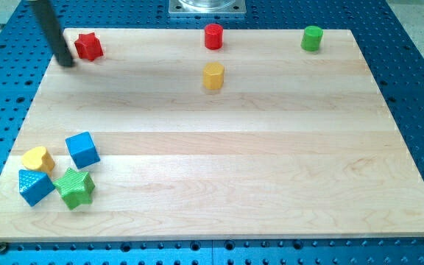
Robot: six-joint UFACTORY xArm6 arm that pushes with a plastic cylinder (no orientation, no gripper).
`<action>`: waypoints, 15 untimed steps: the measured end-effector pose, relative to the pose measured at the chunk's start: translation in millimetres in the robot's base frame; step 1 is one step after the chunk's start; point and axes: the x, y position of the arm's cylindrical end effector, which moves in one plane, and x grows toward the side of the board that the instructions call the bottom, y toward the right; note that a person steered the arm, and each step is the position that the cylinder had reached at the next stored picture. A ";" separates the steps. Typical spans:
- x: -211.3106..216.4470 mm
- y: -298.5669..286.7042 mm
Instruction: Slide the hexagon to the center right of the board
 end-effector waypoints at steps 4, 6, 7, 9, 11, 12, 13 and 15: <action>-33.6 147.5; -60.1 105.1; -57.8 161.0; -0.7 111.0; -0.4 144.9; -9.0 160.2; -11.1 210.3; 49.7 215.2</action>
